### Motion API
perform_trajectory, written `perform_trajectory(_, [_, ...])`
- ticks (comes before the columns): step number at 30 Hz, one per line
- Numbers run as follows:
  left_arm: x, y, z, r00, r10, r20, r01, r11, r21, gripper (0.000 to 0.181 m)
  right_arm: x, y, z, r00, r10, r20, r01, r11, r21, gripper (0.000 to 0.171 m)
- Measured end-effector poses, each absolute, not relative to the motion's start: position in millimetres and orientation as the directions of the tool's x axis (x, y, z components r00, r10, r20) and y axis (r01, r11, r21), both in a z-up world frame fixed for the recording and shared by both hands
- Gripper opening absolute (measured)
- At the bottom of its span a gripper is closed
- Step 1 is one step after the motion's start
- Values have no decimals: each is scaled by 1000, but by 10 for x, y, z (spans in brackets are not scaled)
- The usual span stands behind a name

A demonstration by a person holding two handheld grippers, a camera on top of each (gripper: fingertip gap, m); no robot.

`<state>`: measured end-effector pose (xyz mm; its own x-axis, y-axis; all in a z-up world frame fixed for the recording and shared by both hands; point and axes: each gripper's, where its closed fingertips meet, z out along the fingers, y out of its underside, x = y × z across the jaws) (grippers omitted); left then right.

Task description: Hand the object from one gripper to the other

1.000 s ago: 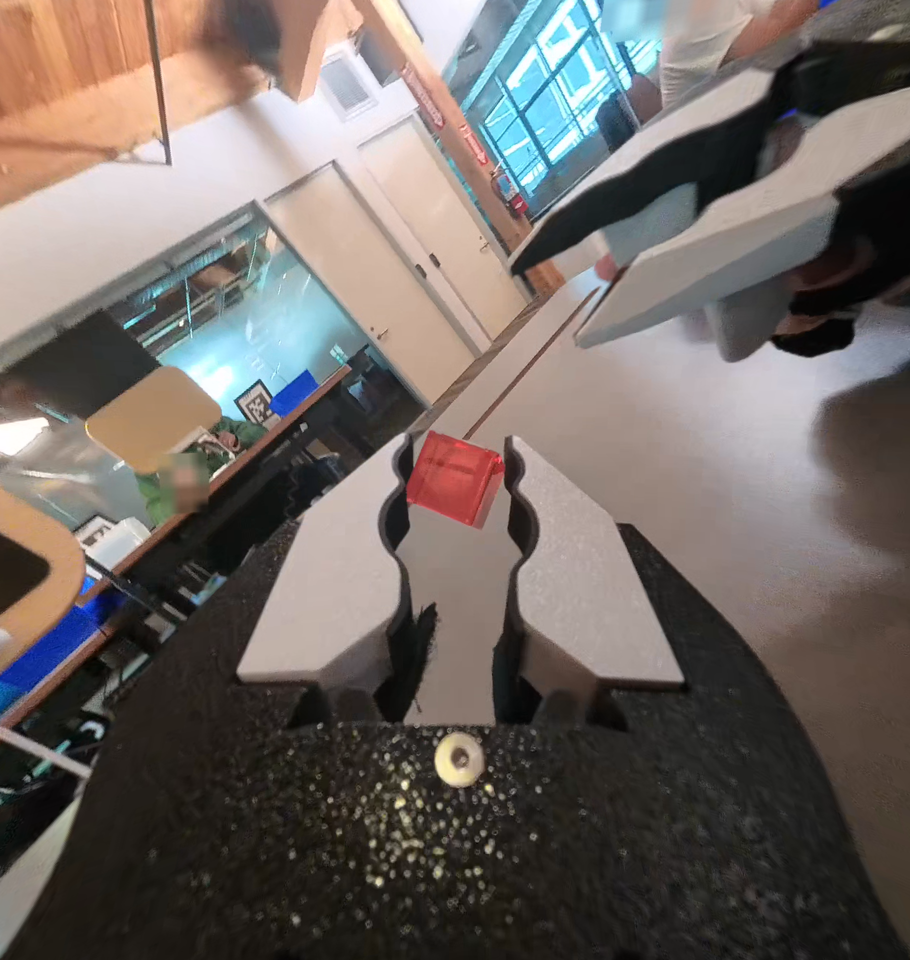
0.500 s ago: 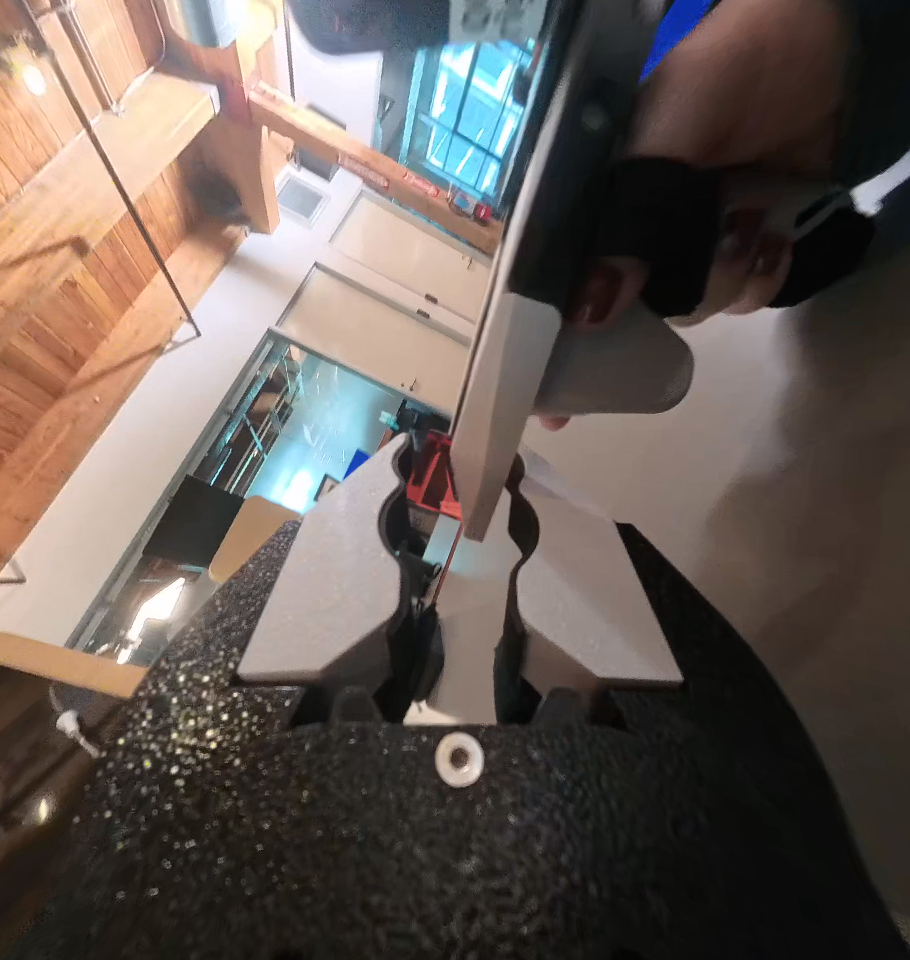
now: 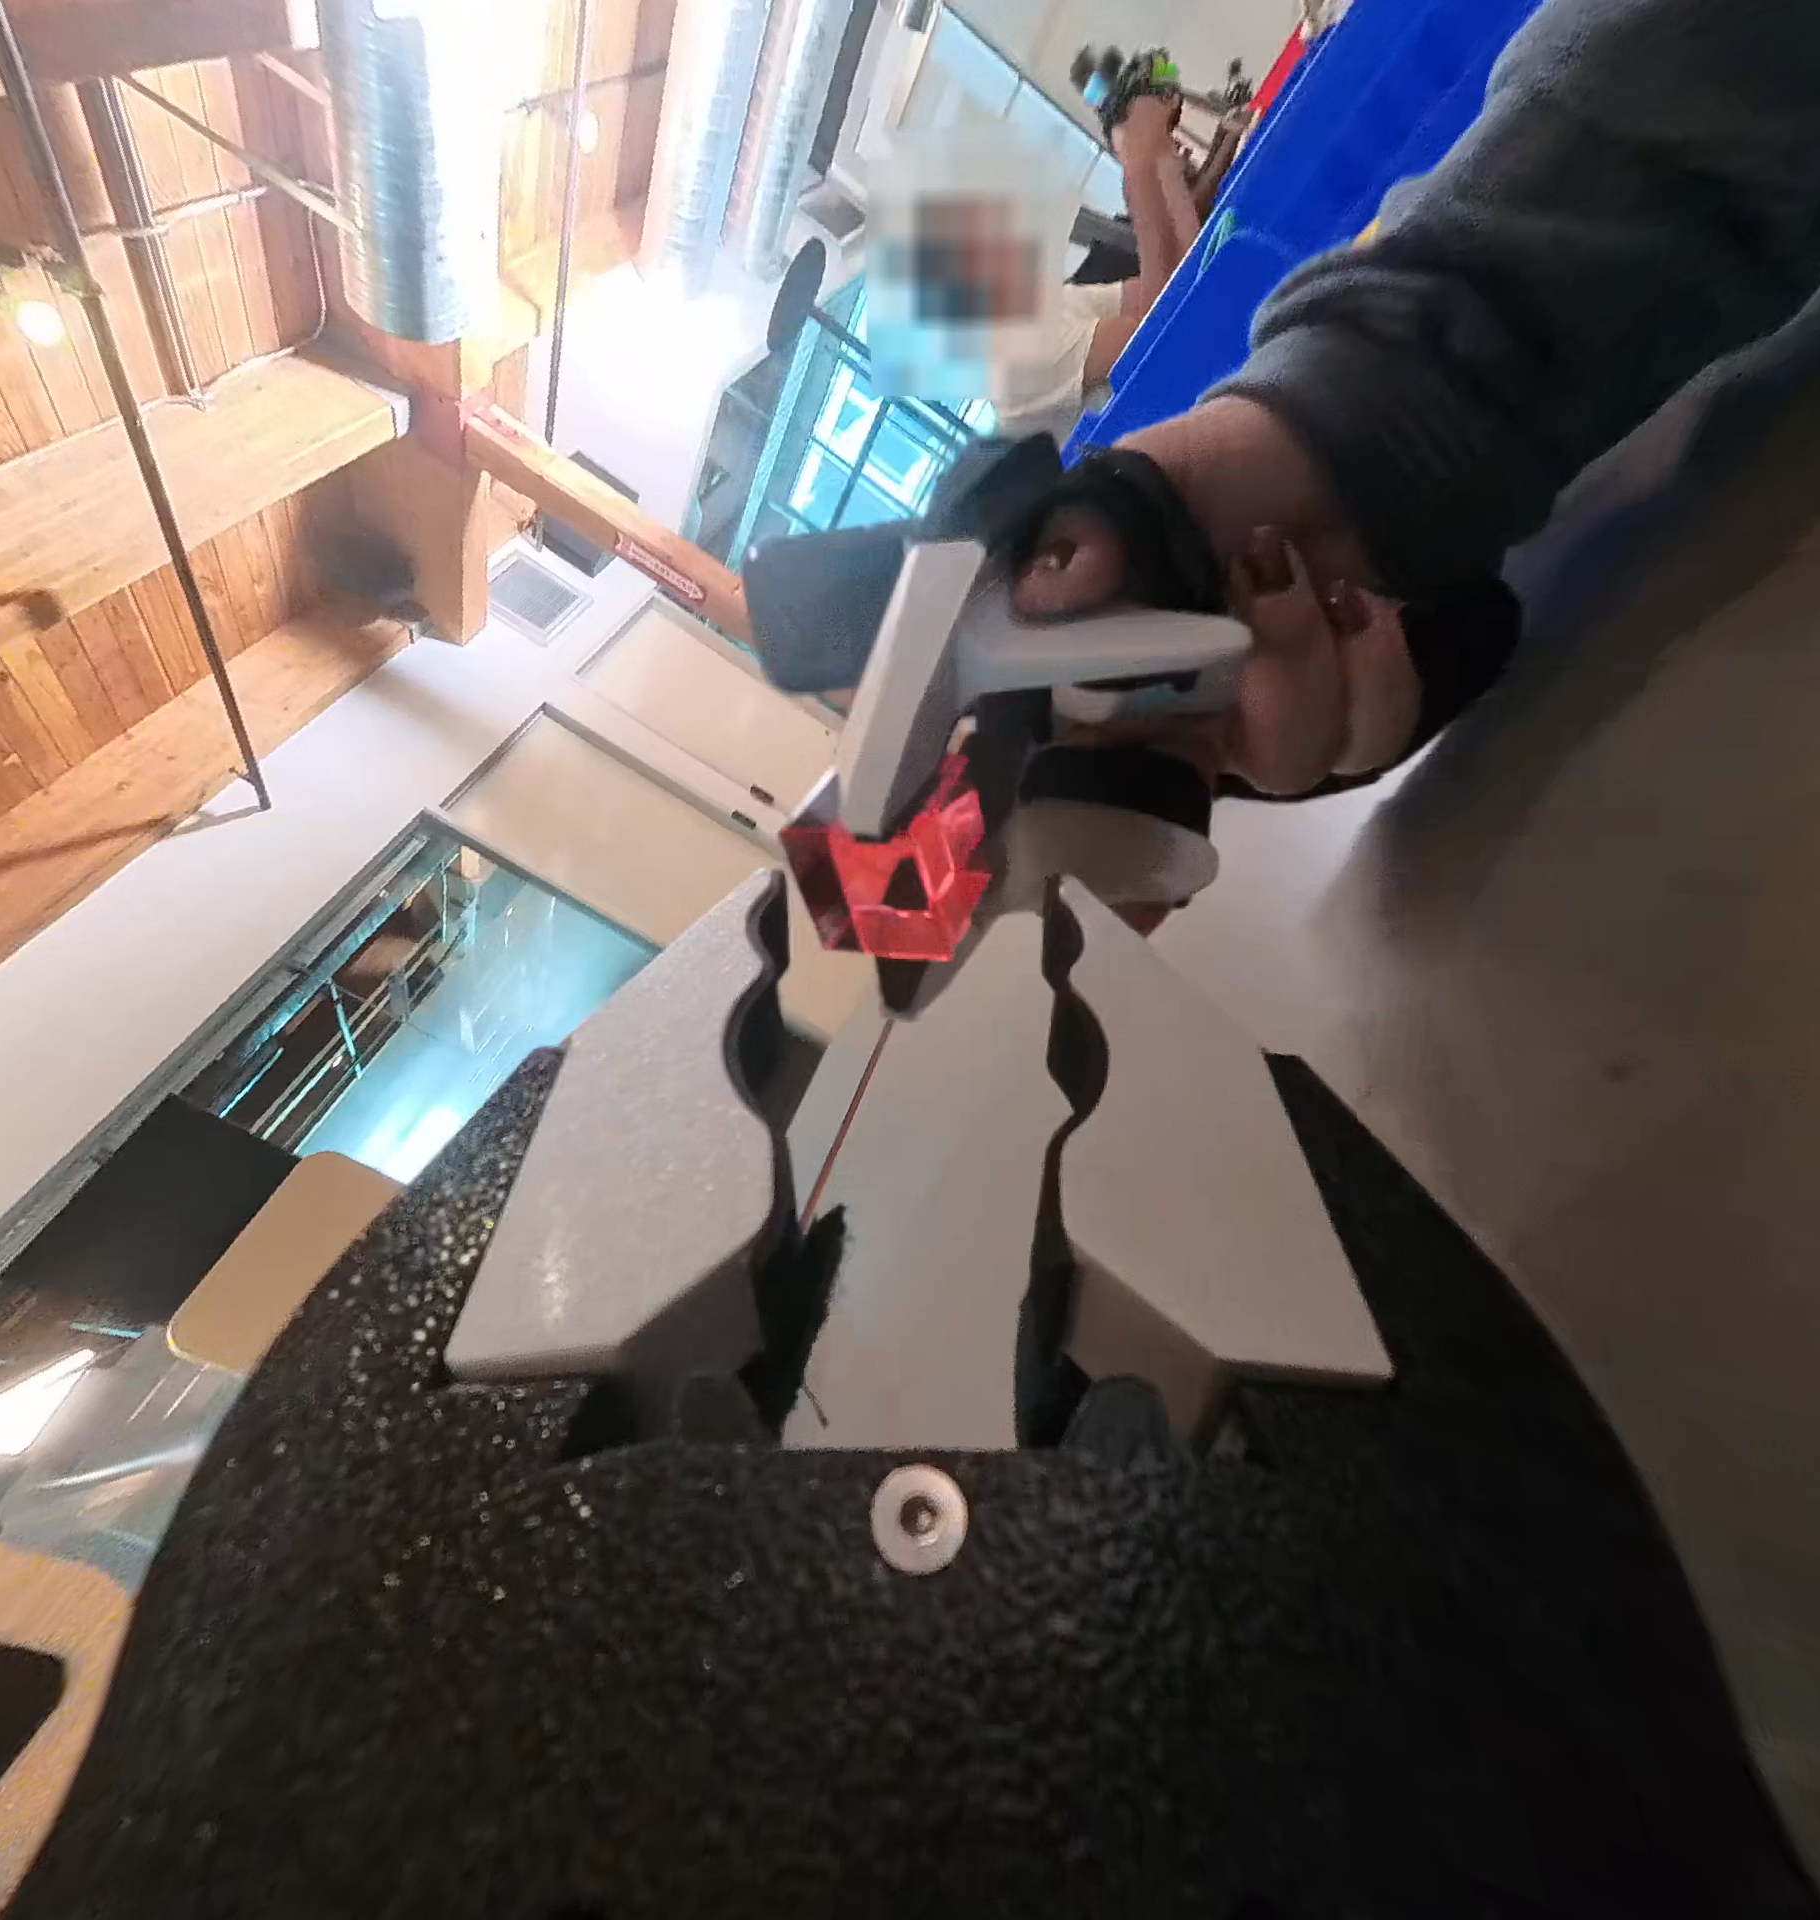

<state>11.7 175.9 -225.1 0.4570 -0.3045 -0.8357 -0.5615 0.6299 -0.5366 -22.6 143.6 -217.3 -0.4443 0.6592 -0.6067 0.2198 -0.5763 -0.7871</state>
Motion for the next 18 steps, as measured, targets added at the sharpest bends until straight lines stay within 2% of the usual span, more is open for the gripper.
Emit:
perform_trajectory(3, [168, 1689, -2221, 463, -339, -819, -515, 649, -560, 45, -225, 1359, -2312, -437, 656, -615, 298, -540, -787, 27])
perform_trajectory(4, [190, 1668, -2259, 439, -353, -826, -517, 653, -554, 38, -231, 1331, -2349, -434, 666, -607, 314, -519, -795, 27])
perform_trajectory(5, [214, 1647, -2303, 410, -363, -837, -522, 659, -542, 26, -237, 1319, -2358, -434, 672, -601, 317, -510, -800, 26])
perform_trajectory(9, [96, 1848, -2309, 446, -306, -842, -622, 571, -536, 25, -298, 1515, -2389, -340, 761, -552, 243, -496, -834, 27])
perform_trajectory(11, [14, 1925, -2276, 505, -319, -802, -608, 528, -593, 25, -321, 1680, -2389, -259, 830, -494, 179, -461, -869, 45])
perform_trajectory(13, [-108, 2001, -2204, 611, -368, -701, -531, 466, -708, 25, -314, 1845, -2325, -172, 905, -388, 86, -379, -921, 55])
perform_trajectory(15, [-208, 2035, -2139, 693, -450, -564, -397, 414, -819, 25, -265, 2001, -2228, -64, 969, -237, -12, -238, -971, 57])
perform_trajectory(17, [-186, 1956, -2074, 688, -600, -409, -203, 382, -902, 25, -189, 2120, -2127, 68, 997, -34, -80, -28, -996, 61])
perform_trajectory(18, [-171, 1910, -2040, 664, -674, -324, -99, 349, -932, 24, -150, 2120, -2055, 114, 991, 74, -113, 87, -990, 70])
